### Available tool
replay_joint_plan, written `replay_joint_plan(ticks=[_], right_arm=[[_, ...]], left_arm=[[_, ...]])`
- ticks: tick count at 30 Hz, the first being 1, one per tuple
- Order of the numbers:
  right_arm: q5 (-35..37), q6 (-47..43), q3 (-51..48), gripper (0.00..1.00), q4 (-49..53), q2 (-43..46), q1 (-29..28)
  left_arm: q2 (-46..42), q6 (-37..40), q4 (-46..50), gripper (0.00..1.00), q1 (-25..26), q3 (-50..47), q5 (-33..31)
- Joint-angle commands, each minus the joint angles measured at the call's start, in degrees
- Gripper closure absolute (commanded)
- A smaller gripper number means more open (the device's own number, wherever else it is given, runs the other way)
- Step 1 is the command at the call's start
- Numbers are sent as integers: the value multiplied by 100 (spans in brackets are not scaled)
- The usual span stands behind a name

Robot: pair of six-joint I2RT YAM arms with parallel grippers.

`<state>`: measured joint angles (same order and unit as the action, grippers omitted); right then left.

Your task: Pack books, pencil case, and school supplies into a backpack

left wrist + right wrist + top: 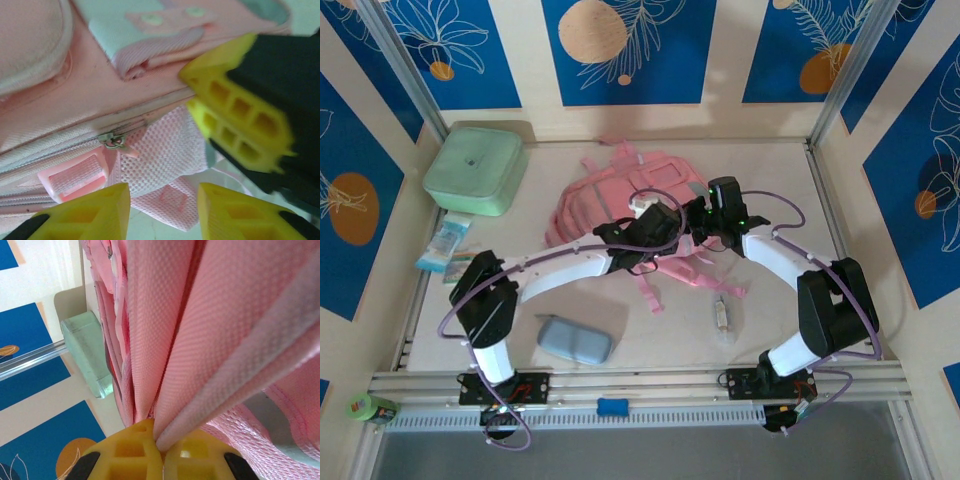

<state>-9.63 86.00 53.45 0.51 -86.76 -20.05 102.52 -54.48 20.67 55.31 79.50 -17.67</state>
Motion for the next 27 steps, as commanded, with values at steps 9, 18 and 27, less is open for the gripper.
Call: replay_joint_plan(ticks=[9,18,27], right_arm=[[-355,205,-35,100,-429,452,110],[-455,220,-166,100,-530,406,124],[-479,85,-115,100,-464,379,159]], left_arm=[[636,-347,223,65,-131,567,-534],[839,-529,649,71,-275,929,-1336],[880,-149,178,96,-319,901,-1270]])
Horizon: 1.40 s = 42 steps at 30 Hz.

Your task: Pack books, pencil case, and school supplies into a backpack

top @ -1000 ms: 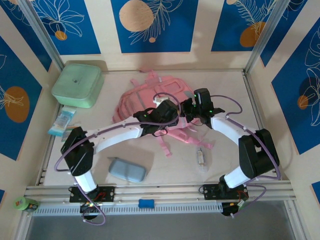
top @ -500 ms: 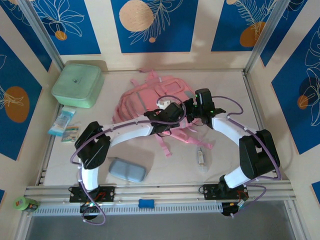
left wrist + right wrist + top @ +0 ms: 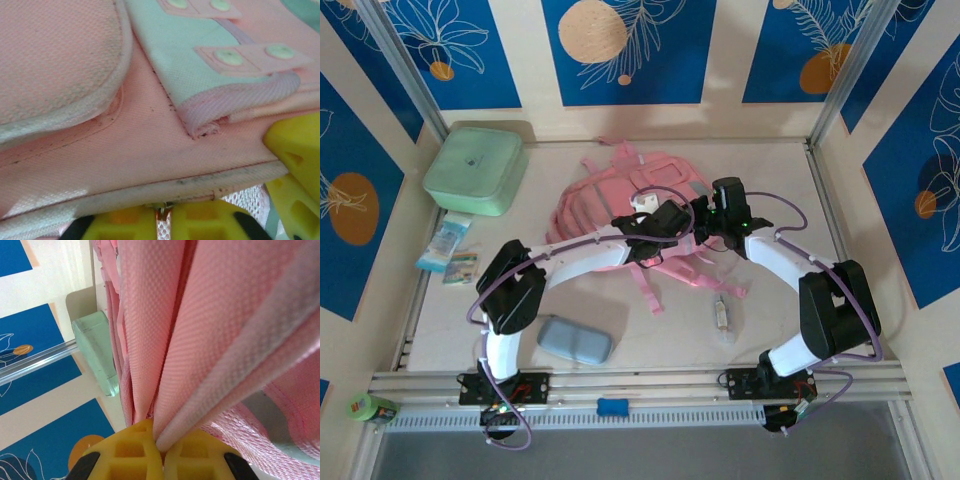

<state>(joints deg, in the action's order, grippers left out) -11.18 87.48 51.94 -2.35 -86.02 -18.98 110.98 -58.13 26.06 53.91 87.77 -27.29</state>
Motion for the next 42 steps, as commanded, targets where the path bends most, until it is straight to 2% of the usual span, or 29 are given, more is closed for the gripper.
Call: replay_joint_plan(ticks=[1,6,8,10,13,16,19,26,28,32,35,37,42], right_arm=[[-335,-116,52,100,-137,308,73],[-423,-560,189,100,200,304,377],[-701,-827,332,100,173,170,595],[-812,-1103,609,100,620,4,812],[-1195,-1261,729,100,397,-270,1117],[-1649,-1768,1414,100,764,-829,1264],[-1733,-2195,1933,100,1165,-1230,1301],[-1677,-2345,1892,100,1182,-1226,1097],[-1705,-2352,1866,100,1210,-1235,1064],[-1688,-2279,1664,100,1069,-1172,1011],[-1662,-2337,1659,100,1085,-1183,982],[-1650,-2433,1701,100,1155,-1232,982],[-1653,-2864,1986,100,1352,-1458,1110]], left_arm=[[1,274,-329,99,-179,93,-276],[-455,798,-130,100,-211,-93,-100],[-657,1016,-21,100,-262,-311,218],[-875,1235,118,100,-263,-607,299],[-1215,1469,255,100,-374,-1189,411],[-1542,1714,142,100,-629,-1804,797],[-1730,1904,-57,100,-840,-2233,1086],[-1323,2330,-923,100,-1141,-2266,1686],[-1145,2361,-1030,93,-1171,-2208,1662],[-900,2487,-1260,85,-1210,-2128,1700],[-889,2534,-1318,88,-1262,-2179,1621],[-954,2522,-1263,99,-1324,-2210,1555],[-1557,2637,-1134,100,-1405,-2553,1447]])
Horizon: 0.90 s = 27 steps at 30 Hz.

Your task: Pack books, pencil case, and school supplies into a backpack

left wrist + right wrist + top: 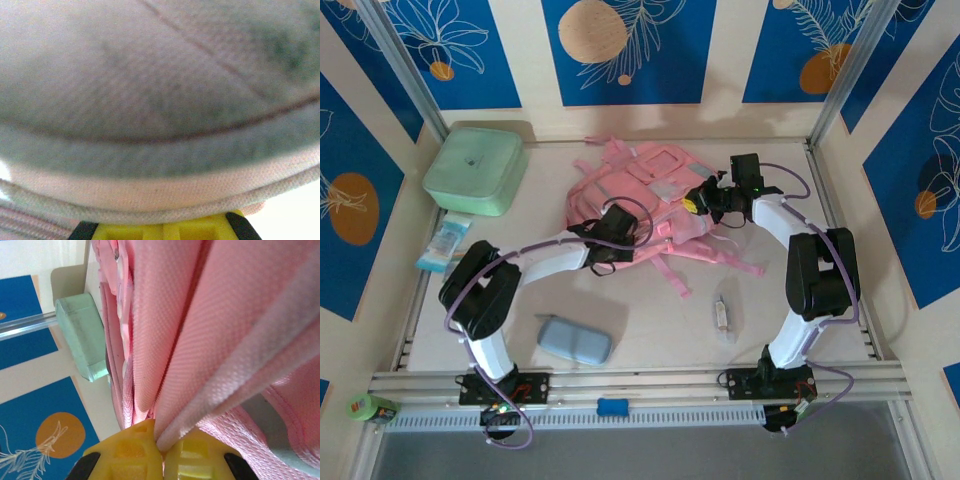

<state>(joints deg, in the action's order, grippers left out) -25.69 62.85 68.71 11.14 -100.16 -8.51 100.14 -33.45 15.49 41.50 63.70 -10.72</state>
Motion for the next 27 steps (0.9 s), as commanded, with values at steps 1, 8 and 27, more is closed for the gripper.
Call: replay_joint_plan(ticks=[1,8,27], right_arm=[[-234,-464,433,100,44,-131,137],[-642,-718,2028,94,651,-1193,465],[-771,472,-1007,42,-683,690,-720]], left_arm=[[-609,189,36,100,-162,-203,-227],[-1013,-204,469,100,258,-137,221],[-645,19,294,100,271,451,509]])
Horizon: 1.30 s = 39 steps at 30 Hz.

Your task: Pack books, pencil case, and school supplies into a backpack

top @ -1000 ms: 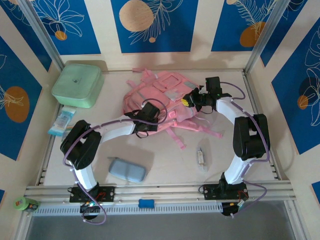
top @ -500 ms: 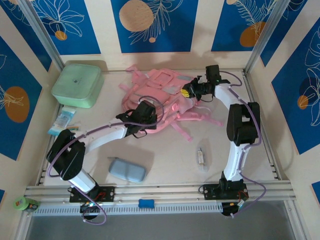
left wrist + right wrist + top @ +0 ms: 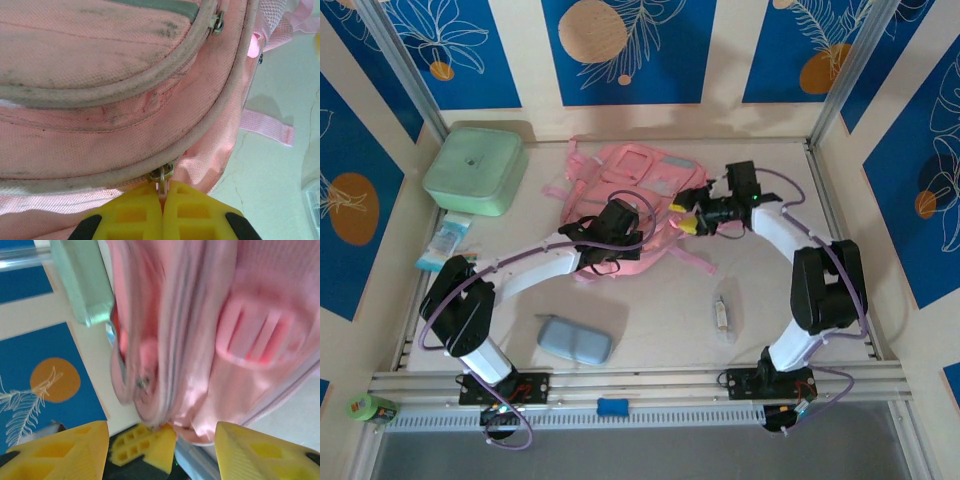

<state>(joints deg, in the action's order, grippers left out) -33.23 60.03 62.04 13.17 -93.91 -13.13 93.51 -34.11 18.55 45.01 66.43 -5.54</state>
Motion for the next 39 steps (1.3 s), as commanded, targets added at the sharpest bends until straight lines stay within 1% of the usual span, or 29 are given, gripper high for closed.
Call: replay_joint_plan(ticks=[1,3,6,8,11,13,15,18,21,23,25,27,28,29,30,31,32,34,35,36,39], right_arm=[[55,858,-311,43,-945,-25,-390],[263,969,-179,45,-959,-238,-616],[355,1221,-142,52,-1523,-505,-759],[456,1021,105,59,-1233,-643,-811],[642,654,281,74,-815,-674,-846],[696,448,299,83,-635,-649,-778],[637,272,291,90,-480,-621,-618],[432,-109,356,100,-249,-601,-255],[12,-659,818,100,321,-779,126],[-25,-997,1084,100,633,-882,380],[-103,-1167,1395,100,816,-1039,632],[-53,-1288,1695,100,1022,-1180,777],[41,-1337,1817,100,1077,-1219,808],[38,-1360,1875,100,1092,-1255,815],[-49,-1343,1949,99,1109,-1301,808],[-168,-1301,1970,93,1087,-1322,788],[-327,-1214,1927,85,990,-1304,750],[-515,-1014,1667,65,699,-1119,620],[-540,-958,1542,58,666,-978,550],[-506,-864,1384,53,656,-819,451],[-248,-374,662,42,385,-215,114]], left_arm=[[17,74,-13,100,-75,163,0],[18,85,-31,100,-76,164,41],[37,148,-57,100,-81,150,96],[61,192,46,100,-84,190,63],[57,320,134,100,-110,196,45],[34,391,207,100,-143,172,-2],[0,444,241,100,-211,76,8],[-73,678,254,100,-429,-187,312],[-86,1057,497,100,-730,-351,500],[-90,1251,674,100,-900,-433,290],[-125,1267,880,100,-1127,-477,113],[-273,1170,896,100,-1211,-540,99],[-390,1093,809,100,-1197,-595,178],[-501,1036,590,100,-1180,-672,388],[-602,915,322,100,-1167,-773,637],[-676,795,105,100,-1146,-833,789],[-712,697,-114,100,-1107,-861,919],[-667,595,-248,100,-1016,-760,953],[-629,572,-269,100,-972,-687,941],[-571,545,-299,100,-930,-637,970],[-475,558,-345,100,-793,-495,983]])
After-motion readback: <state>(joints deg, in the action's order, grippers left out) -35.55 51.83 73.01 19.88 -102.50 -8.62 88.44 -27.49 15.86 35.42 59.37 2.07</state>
